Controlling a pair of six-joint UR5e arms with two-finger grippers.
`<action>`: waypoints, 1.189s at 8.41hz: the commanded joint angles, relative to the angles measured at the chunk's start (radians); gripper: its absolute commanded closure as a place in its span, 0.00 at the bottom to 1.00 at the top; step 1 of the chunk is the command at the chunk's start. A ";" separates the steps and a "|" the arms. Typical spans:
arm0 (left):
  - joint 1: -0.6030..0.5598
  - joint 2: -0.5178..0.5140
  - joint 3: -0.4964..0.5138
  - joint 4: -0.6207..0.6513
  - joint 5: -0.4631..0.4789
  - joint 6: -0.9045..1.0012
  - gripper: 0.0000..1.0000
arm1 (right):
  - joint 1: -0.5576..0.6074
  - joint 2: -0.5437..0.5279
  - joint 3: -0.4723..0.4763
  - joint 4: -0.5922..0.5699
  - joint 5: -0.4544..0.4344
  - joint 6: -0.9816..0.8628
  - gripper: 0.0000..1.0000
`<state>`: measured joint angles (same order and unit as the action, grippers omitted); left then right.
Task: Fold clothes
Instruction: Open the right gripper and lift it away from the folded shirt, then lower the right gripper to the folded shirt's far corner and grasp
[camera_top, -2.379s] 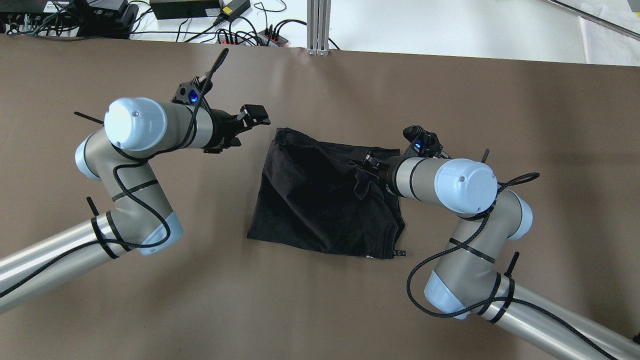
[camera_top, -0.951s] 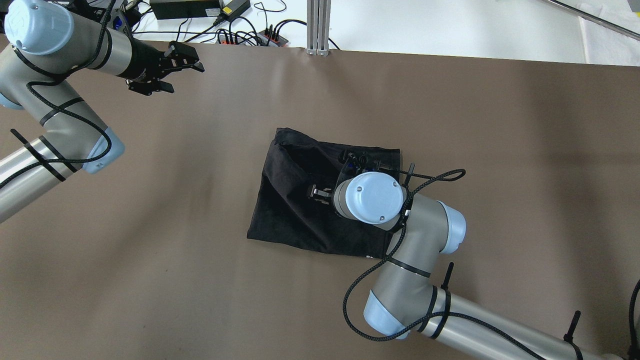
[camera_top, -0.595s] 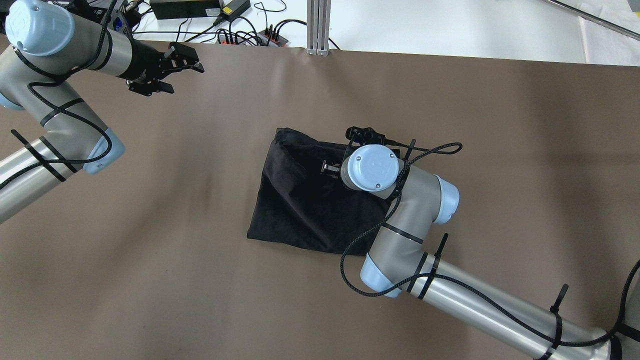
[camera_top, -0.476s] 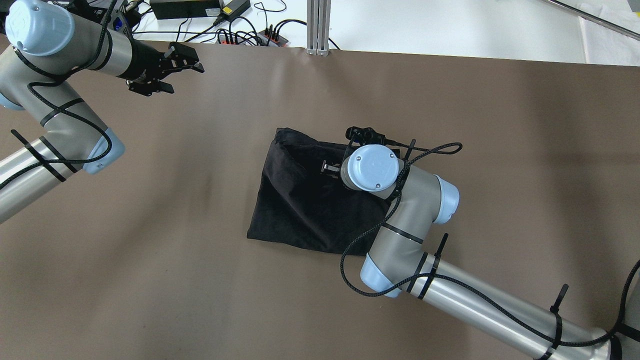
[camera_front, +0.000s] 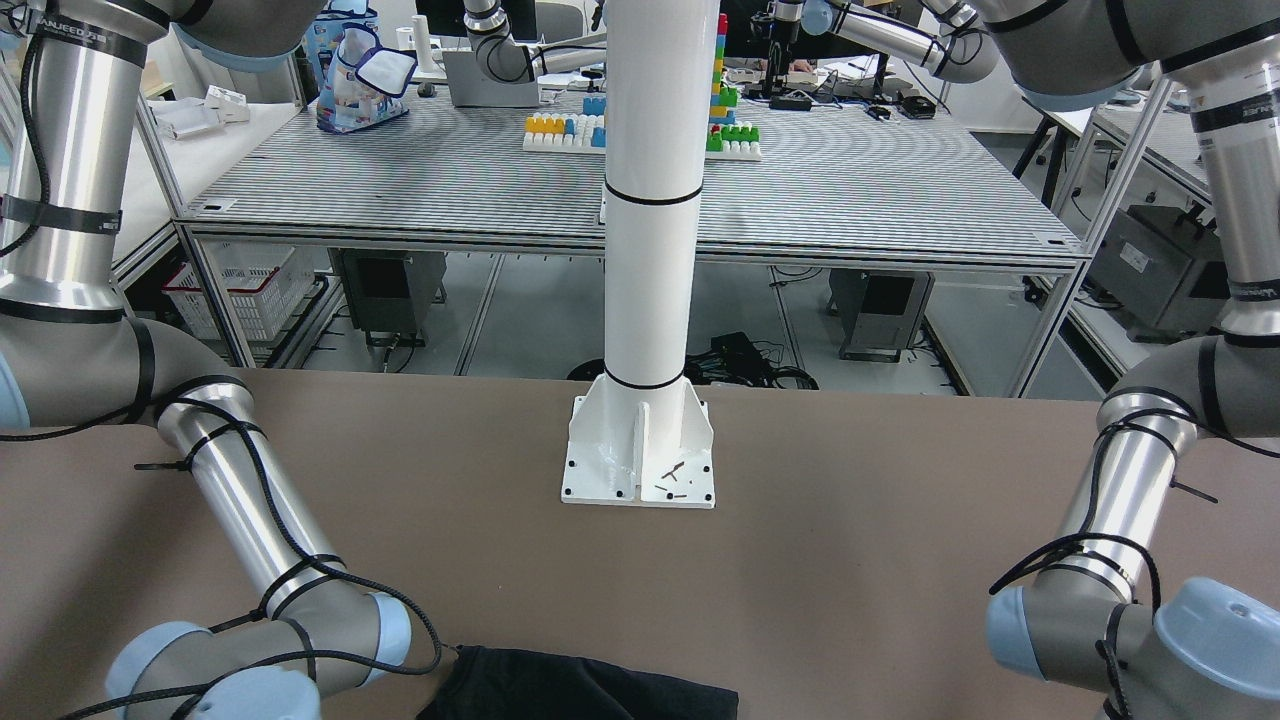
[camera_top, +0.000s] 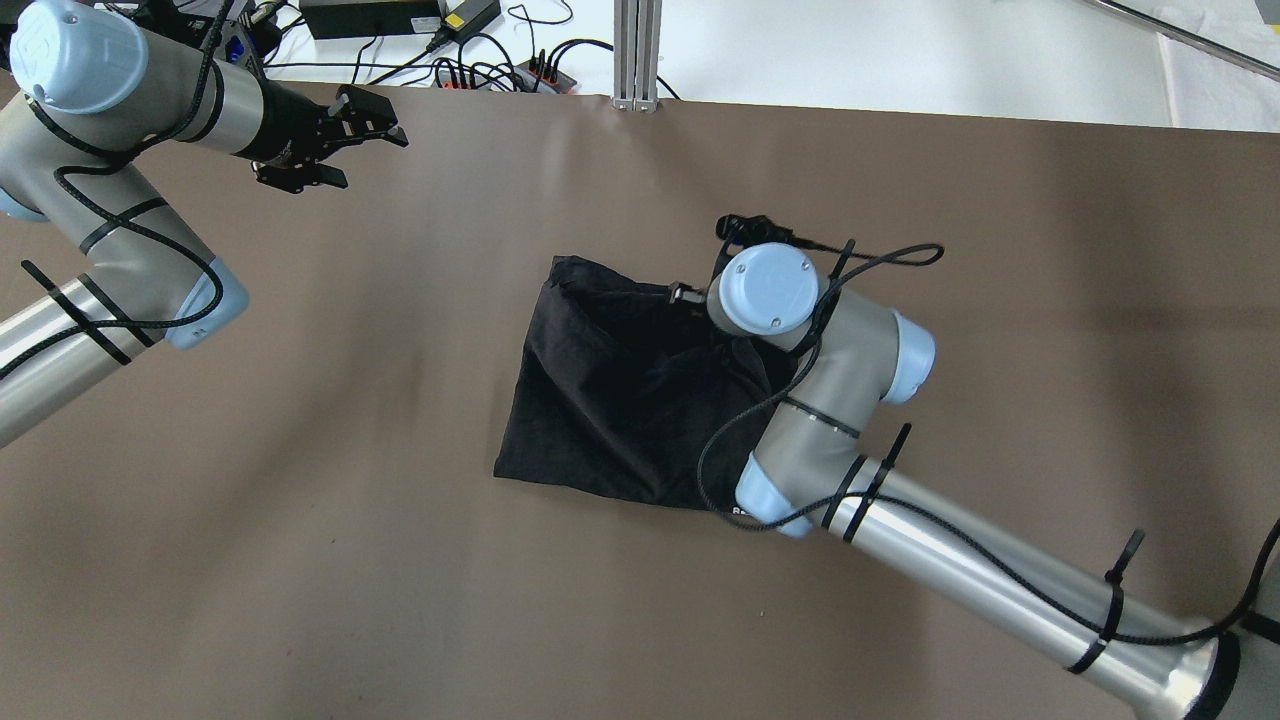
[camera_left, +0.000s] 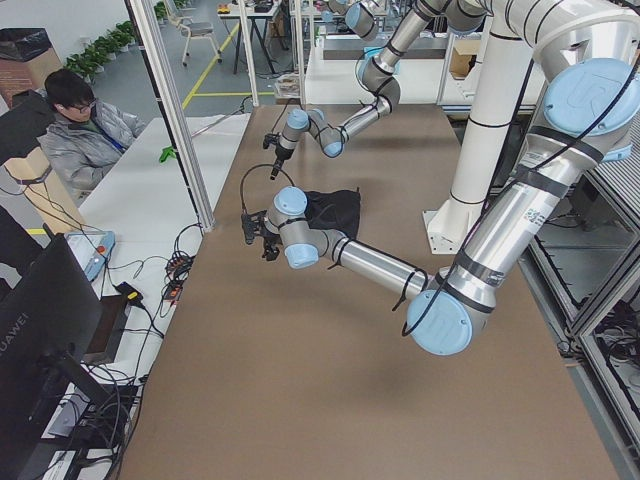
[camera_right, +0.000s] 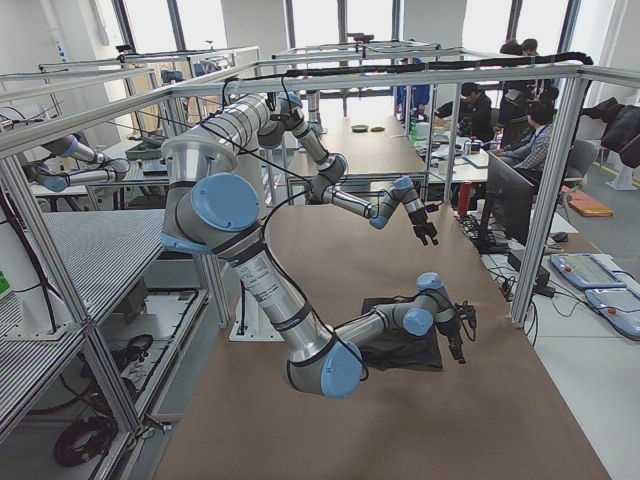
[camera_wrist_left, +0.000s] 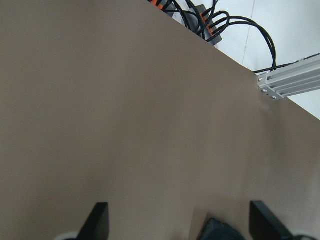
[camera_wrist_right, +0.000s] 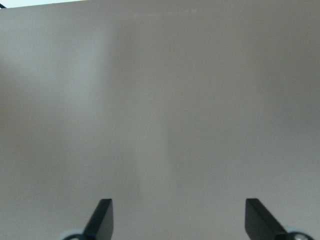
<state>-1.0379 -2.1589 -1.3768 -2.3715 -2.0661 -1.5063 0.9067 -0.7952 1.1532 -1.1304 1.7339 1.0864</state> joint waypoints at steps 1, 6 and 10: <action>-0.001 -0.006 -0.001 0.001 0.000 0.000 0.00 | 0.043 0.008 0.012 -0.005 0.048 -0.037 0.06; -0.002 -0.003 -0.008 -0.002 0.000 0.000 0.00 | -0.057 -0.111 0.089 0.296 0.214 0.196 0.07; -0.002 0.005 -0.011 -0.003 0.001 0.000 0.00 | -0.083 -0.118 0.114 0.311 0.286 0.190 0.13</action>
<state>-1.0400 -2.1558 -1.3873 -2.3742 -2.0654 -1.5064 0.8365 -0.9068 1.2477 -0.8286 1.9811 1.2770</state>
